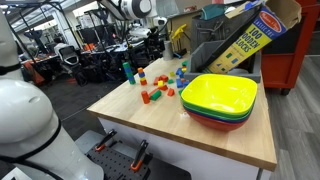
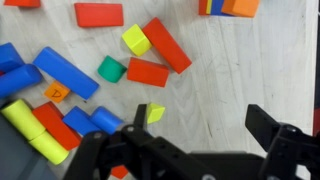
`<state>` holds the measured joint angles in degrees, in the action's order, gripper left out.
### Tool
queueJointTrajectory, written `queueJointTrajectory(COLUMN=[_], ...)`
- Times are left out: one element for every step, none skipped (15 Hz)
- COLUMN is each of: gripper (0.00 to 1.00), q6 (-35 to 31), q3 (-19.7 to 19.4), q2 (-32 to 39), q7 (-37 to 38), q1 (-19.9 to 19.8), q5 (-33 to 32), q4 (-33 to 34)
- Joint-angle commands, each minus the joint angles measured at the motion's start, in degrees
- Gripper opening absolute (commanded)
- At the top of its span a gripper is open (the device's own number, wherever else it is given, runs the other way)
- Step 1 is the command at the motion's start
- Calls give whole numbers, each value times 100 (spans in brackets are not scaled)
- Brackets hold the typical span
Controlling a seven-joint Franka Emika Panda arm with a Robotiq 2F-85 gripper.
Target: Put one orange block on top of the stack on the right.
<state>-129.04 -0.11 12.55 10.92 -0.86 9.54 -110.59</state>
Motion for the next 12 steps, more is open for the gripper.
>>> queueJointTrajectory(gripper=[100, 100, 100, 100, 100, 100, 100, 100, 100, 100, 100, 100], q6=[396, 475, 541, 619, 683, 773, 833, 918, 988, 1049, 1106, 1128], q3=[-69, -84, -99, -103, -108, -110, -115, -118, -122, -129, -137, -148], q2=[-198, -225, -244, -272, -288, -321, -341, -379, -408, -455, -502, -578], q7=[-584, -735, -835, -977, -1107, -1285, -1432, -1600, -1746, -1896, -2015, -2074], q1=[-197, -236, -265, -295, -318, -343, -356, -378, -394, -402, -406, -388], q5=[143, 127, 112, 115, 112, 114, 93, 82, 74, 32, -7, -115], q4=[-77, -113, -139, -164, -182, -202, -224, -245, -260, -295, -332, -403])
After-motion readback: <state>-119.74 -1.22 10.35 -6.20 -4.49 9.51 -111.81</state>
